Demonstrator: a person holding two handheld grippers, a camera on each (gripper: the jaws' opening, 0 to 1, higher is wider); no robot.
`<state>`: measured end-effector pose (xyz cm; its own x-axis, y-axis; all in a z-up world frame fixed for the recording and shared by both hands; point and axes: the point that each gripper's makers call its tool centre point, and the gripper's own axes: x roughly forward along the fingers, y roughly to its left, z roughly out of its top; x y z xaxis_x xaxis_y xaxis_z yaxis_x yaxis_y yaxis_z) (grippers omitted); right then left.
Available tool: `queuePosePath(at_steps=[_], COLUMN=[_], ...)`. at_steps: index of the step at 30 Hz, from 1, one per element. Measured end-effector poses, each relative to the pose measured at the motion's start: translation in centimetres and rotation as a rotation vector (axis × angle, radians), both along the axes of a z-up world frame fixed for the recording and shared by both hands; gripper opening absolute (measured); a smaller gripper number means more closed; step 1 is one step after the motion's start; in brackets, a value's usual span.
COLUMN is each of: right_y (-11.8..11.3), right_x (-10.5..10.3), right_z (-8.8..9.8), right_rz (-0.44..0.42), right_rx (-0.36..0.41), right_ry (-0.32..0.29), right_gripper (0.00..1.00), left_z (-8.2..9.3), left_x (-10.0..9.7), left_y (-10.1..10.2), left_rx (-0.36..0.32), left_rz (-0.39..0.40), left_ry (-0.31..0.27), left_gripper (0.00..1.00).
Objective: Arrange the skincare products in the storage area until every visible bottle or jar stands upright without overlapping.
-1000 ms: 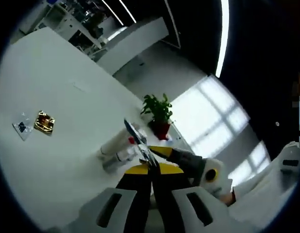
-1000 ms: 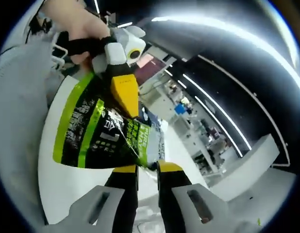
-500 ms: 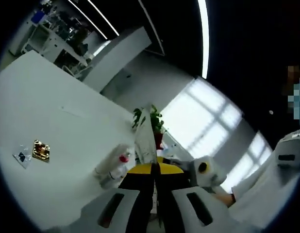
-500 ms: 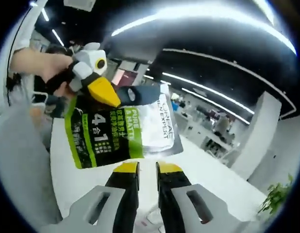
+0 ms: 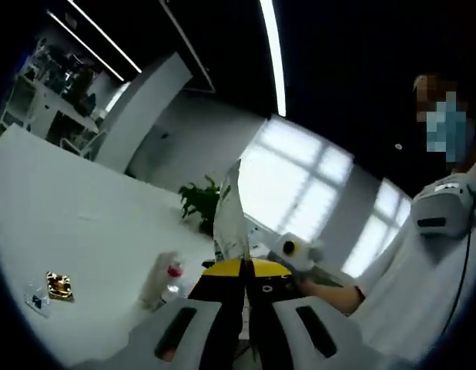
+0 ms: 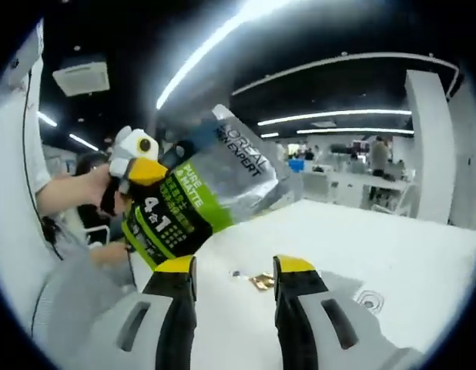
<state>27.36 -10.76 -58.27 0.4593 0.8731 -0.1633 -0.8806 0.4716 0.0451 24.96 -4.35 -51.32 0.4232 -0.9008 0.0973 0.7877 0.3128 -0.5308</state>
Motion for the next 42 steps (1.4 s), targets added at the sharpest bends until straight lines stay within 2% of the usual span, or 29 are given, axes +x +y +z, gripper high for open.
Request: queuePosePath(at_steps=[1,3,5,6,7,9,10,12,14,15,16,18,20,22,26,29,30,32,33,34,35,37,38,39,40,41,42], right_y=[0.1,0.8,1.4,1.6,1.7,2.2,2.4,2.6,3.0,3.2,3.4,3.7,3.7,3.4,3.8,3.7,3.6,3.4,3.2,3.1,2.6,2.3,2.2,2.1,2.0,1.9,1.7], right_x=[-0.3,-2.0,-3.6,-3.9,-3.9,-4.8,-5.1,-5.5,-5.8,-6.2,-6.2,-5.8,-5.3,-5.1,-5.8,-5.5,-5.4,-4.9,-4.2,-4.0,-3.4,-3.1,-3.1,-3.2,-3.2,-3.3,-3.4], right_z=[0.0,1.1,2.4,2.8,3.7,5.1,6.1,7.0,8.1,8.6,8.8,8.3,8.0,8.1,7.7,7.5,7.2,7.1,6.3,6.2,6.7,6.2,5.9,5.8,5.7,5.7,6.0], right_rz=[0.007,0.101,0.168,0.185,0.184,0.229,0.255,0.284,0.302,0.321,0.318,0.284,0.25,0.238,0.245,0.214,0.193,0.158,0.101,0.086,0.055,0.021,0.015,0.018,0.016,0.016,0.02], right_rx=[0.005,0.066,0.161,0.194,0.256,0.368,0.439,0.506,0.577,0.613,0.634,0.608,0.609,0.649,0.62,0.616,0.622,0.617,0.602,0.604,0.648,0.662,0.654,0.626,0.621,0.625,0.649], right_ry=[0.016,0.047,0.129,0.157,0.165,0.229,0.241,0.268,0.264,0.29,0.291,0.278,0.273,0.294,0.297,0.313,0.348,0.342,0.395,0.414,0.421,0.532,0.567,0.547,0.557,0.571,0.591], right_gripper=[0.4,0.38,0.35,0.36,0.39,0.45,0.47,0.45,0.4,0.39,0.37,0.32,0.22,0.14,0.07,0.05,0.05,0.04,0.02,0.02,0.02,0.01,0.01,0.01,0.01,0.01,0.01], left_z=[0.3,1.4,2.4,2.7,3.1,3.6,3.7,3.7,3.7,3.7,3.6,3.3,3.0,2.4,0.8,0.4,0.1,-0.4,-0.6,-0.9,-1.2,-1.1,-1.4,-1.6,-1.6,-1.7,-1.8], left_x=[-0.2,-0.8,-1.5,-1.6,-1.9,-2.2,-2.4,-2.8,-2.9,-2.9,-2.9,-2.7,-2.7,-2.2,-2.0,-1.9,-1.6,-1.1,-0.9,-0.8,-0.7,-0.7,-0.7,-0.8,-0.9,-1.5,-1.8], left_y=[0.0,-0.3,-0.6,-0.6,-0.8,-1.2,-1.4,-1.9,-2.0,-2.1,-2.2,-1.9,-1.6,-1.1,-0.6,-0.4,-0.3,-0.2,-0.2,-0.2,-0.4,-0.8,-0.8,-1.0,-1.2,-1.6,-1.8], left_rx=[-0.005,-0.029,-0.057,-0.066,-0.084,-0.107,-0.114,-0.125,-0.145,-0.167,-0.178,-0.198,-0.208,-0.203,-0.136,-0.128,-0.11,-0.064,-0.044,-0.018,0.028,0.056,0.093,0.152,0.189,0.214,0.209], left_rz=[-0.006,-0.034,-0.069,-0.074,-0.087,-0.099,-0.108,-0.109,-0.11,-0.099,-0.097,-0.081,-0.062,-0.017,0.037,0.068,0.091,0.144,0.164,0.179,0.197,0.235,0.247,0.25,0.243,0.207,0.188], left_ry=[-0.009,-0.03,-0.057,-0.061,-0.062,-0.071,-0.069,-0.076,-0.071,-0.063,-0.05,-0.038,-0.028,-0.002,0.008,0.012,0.002,-0.023,-0.024,-0.03,-0.055,-0.062,-0.075,-0.136,-0.181,-0.203,-0.186], left_gripper=[0.0,0.0,0.0,0.0,0.0,0.0,0.0,0.0,0.0,0.0,0.0,0.0,0.0,0.0,0.01,0.01,0.01,0.01,0.01,0.01,0.01,0.01,0.01,0.03,0.04,0.06,0.14])
